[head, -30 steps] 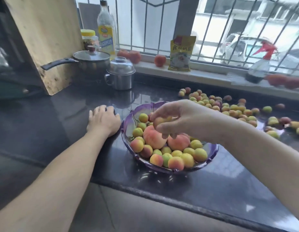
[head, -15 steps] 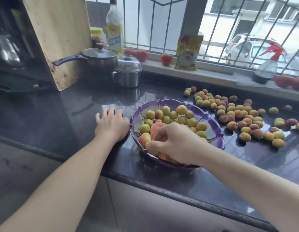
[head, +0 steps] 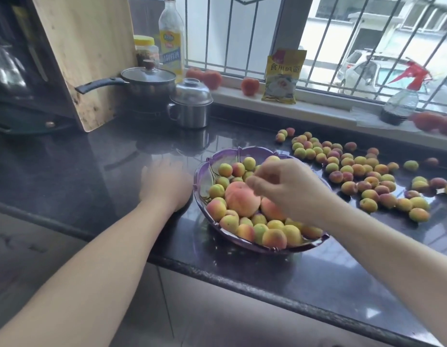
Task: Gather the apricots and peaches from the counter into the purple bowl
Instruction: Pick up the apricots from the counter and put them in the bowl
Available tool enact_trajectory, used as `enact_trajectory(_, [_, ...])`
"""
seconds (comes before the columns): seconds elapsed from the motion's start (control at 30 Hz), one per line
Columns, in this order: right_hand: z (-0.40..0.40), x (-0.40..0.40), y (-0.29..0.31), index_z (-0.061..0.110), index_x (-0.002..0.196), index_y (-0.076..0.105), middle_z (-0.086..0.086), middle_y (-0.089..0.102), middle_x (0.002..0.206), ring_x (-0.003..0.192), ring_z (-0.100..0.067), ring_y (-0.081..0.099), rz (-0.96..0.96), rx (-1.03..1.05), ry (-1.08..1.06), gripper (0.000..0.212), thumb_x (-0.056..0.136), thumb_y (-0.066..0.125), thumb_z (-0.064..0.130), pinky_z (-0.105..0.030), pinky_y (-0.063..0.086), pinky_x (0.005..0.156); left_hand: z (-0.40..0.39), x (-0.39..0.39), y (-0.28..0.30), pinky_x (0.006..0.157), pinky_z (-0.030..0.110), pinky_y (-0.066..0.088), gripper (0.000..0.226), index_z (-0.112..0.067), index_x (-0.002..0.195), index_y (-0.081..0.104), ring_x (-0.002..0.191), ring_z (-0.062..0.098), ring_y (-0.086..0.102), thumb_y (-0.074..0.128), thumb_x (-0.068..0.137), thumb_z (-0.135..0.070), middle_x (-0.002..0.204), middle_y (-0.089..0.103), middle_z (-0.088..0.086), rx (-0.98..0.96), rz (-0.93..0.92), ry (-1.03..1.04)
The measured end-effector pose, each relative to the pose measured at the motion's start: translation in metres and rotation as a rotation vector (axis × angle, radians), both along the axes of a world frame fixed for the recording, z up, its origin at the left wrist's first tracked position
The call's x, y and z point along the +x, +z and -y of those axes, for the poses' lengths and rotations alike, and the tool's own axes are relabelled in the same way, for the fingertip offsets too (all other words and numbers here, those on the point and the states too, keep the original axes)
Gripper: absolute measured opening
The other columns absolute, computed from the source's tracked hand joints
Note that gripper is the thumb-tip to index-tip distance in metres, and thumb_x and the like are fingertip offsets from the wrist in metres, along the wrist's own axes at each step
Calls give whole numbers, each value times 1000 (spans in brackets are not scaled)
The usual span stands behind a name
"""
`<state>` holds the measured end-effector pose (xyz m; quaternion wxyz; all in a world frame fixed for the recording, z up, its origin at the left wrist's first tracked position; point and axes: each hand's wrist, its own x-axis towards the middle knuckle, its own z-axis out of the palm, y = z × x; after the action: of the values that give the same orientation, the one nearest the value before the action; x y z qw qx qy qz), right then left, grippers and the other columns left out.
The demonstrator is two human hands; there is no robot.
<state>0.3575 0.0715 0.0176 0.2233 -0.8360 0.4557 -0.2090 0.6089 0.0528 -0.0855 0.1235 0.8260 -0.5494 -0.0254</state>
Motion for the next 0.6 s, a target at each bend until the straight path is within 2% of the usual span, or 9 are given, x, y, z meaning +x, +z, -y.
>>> enact_trajectory(0.13, [55,-32,13,19,97,76,6,70,84,76,-11,65,59,-94,-201,13,99,64,23,-19,47,62,8,-7,19,106,48,41,34,-19,132,55,136,37,43,41,104,-33,142,51,13,100,126,2])
enact_trajectory(0.17, [74,-42,11,18,96,76,4,71,88,78,-12,64,35,-102,-246,12,98,64,20,-21,48,64,11,-9,22,103,45,43,36,-18,134,54,134,38,45,37,105,-31,140,52,14,100,160,-1])
enact_trajectory(0.23, [111,-60,1,19,95,78,0,73,101,85,-19,64,-52,-116,-331,16,96,63,15,-31,53,78,17,-9,22,98,43,45,49,-16,134,56,129,39,48,23,101,-33,136,54,15,62,194,11])
enact_trajectory(0.27, [128,-66,-5,20,95,78,-3,73,106,89,-22,64,-108,-123,-368,19,94,61,13,-35,53,85,20,-7,19,95,42,45,51,-16,133,58,127,39,49,23,101,-35,135,56,14,30,182,31])
enact_trajectory(0.33, [160,-71,-16,19,100,79,-8,73,111,98,-30,66,-217,-138,-411,25,92,58,8,-43,55,91,29,-2,10,93,44,44,41,-14,132,60,124,39,48,36,105,-35,132,56,15,-30,155,61])
enact_trajectory(0.47, [219,-54,-35,22,118,72,-6,63,124,115,-34,60,-488,-255,-279,35,89,58,8,-40,50,94,41,8,-3,95,48,40,33,-10,122,58,118,41,45,45,102,-33,124,51,20,-80,106,86])
enact_trajectory(0.53, [253,-39,-46,27,129,64,-4,54,134,124,-35,54,-611,-298,-175,46,88,54,7,-43,47,100,47,12,-9,99,49,39,33,-12,123,57,119,41,45,48,102,-35,124,51,20,-81,77,87])
enact_trajectory(0.6, [280,-25,-55,30,136,57,-4,46,141,125,-37,52,-688,-280,-128,50,90,55,12,-46,47,100,51,16,-14,103,49,37,32,-13,124,56,121,41,44,48,102,-35,126,51,19,-74,70,94])
